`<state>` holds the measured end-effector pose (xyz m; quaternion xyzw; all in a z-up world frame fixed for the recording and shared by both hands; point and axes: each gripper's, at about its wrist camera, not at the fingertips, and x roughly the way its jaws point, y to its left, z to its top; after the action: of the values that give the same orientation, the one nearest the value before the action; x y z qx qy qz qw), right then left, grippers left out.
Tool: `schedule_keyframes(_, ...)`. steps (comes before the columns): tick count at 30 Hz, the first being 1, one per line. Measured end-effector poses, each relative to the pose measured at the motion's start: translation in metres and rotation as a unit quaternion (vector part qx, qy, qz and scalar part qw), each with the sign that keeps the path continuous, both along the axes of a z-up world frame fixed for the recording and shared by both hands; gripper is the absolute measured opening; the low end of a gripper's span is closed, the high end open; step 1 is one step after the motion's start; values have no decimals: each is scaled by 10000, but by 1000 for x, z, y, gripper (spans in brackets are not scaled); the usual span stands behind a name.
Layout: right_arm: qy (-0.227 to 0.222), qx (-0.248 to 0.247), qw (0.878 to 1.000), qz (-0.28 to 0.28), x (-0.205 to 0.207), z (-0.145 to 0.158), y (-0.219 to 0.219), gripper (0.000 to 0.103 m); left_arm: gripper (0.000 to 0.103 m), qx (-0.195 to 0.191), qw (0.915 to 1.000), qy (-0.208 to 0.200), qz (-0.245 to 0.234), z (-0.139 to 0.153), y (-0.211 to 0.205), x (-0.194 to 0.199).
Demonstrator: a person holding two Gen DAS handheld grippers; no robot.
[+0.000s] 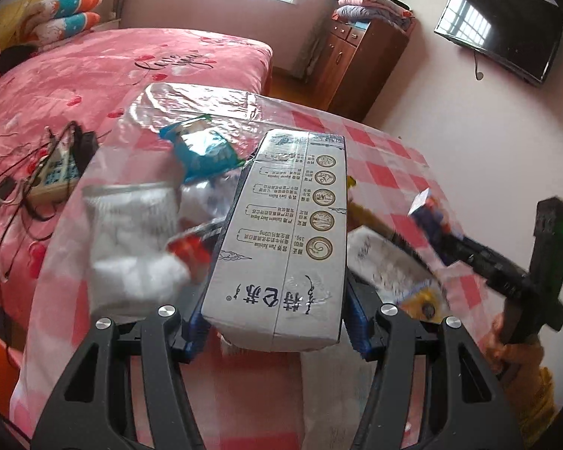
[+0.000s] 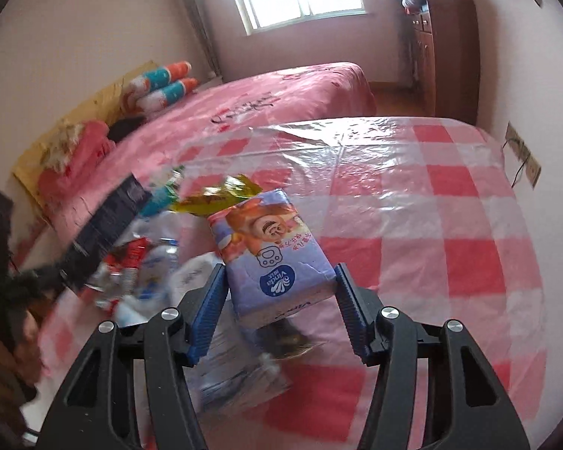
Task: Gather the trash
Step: 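Lift the tissue box and tissue pack off the table with both tools, then carry both items over the orange bucket and open both tools to drop them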
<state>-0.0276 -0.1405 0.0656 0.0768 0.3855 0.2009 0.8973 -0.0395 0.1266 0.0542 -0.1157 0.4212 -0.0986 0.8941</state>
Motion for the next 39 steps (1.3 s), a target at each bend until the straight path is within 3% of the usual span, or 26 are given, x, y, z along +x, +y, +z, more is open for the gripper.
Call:
schedule_keyframes(14, 57, 41, 9981, 605, -63, 10, 73, 58, 60, -5, 9983, -130, 567, 0, 42, -71)
schedule_keyframes(23, 72, -156, 9867, 1617, -93, 15, 168, 58, 60, 158, 9897, -239, 1403, 6, 112, -129)
schedule_keyframes(30, -3, -372, 9671, 2517, -116, 19, 255, 58, 60, 207, 9700, -246, 2410, 0, 188, -186)
schedule_keyframes(39, 34, -661, 9331, 3534, -147, 4, 369, 58, 60, -85, 9405, 135, 3395, -41, 263, -226)
